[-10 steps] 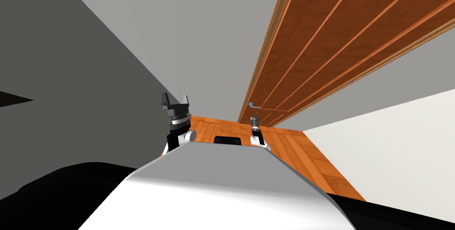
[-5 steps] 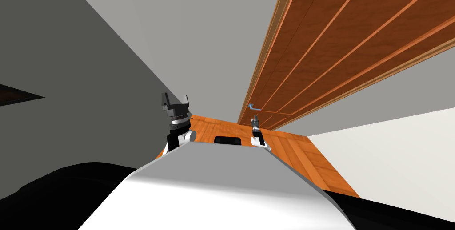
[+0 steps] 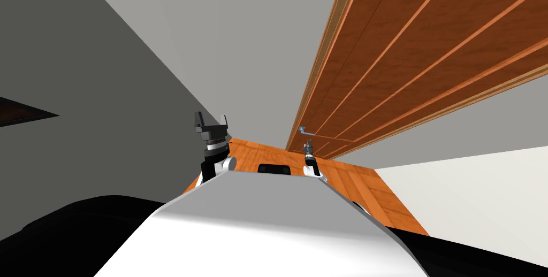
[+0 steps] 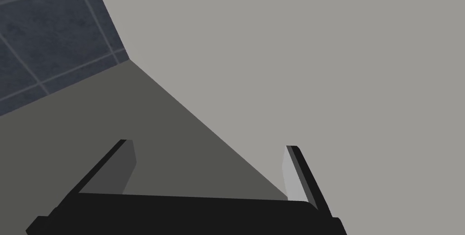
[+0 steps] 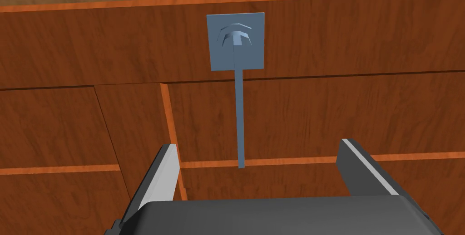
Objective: Pull the door open
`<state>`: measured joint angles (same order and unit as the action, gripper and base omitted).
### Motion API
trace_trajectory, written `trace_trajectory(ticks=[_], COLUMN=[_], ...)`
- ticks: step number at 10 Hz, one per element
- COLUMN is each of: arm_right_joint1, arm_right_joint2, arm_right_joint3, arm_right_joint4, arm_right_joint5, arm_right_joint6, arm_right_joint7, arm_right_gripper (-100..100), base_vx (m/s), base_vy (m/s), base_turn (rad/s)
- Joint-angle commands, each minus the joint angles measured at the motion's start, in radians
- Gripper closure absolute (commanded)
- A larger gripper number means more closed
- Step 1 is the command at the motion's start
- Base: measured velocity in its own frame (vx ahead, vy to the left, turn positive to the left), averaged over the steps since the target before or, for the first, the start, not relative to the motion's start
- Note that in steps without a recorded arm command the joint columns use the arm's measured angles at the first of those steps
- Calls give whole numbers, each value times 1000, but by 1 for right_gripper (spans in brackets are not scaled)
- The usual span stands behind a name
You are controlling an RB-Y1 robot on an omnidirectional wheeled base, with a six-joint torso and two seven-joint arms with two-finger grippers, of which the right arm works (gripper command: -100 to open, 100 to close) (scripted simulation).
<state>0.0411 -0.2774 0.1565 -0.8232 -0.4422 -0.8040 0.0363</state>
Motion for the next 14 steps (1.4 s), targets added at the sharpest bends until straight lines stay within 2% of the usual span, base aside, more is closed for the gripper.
trace_trajectory(ticks=[1, 4, 5, 7, 9, 10, 11, 14], arm_right_joint1=[8, 21, 32, 44, 49, 52, 52, 52], arm_right_joint2=[-14, -38, -57, -78, -87, -87, -87, -87], arm_right_joint3=[-8, -21, -32, -44, -48, -48, -48, -48], arm_right_joint4=[14, 36, 54, 74, 83, 71, 71, 71], arm_right_joint5=[-7, -19, -29, -39, -44, -43, -43, -43], arm_right_joint6=[-14, -36, -54, -74, -83, -73, -73, -73], arm_right_joint7=[-16, -41, -63, -86, -96, -91, -91, -91], arm_right_gripper=[-100, -100, -100, -100, -100, -100, 100, 100], base_vx=[124, 187, 205, 204, 165, 72, -10, -23], base_vy=[-6, 12, 9, -20, -27, -6, -1, -1], base_turn=[144, 120, 173, 172, 62, 9, -5, -2])
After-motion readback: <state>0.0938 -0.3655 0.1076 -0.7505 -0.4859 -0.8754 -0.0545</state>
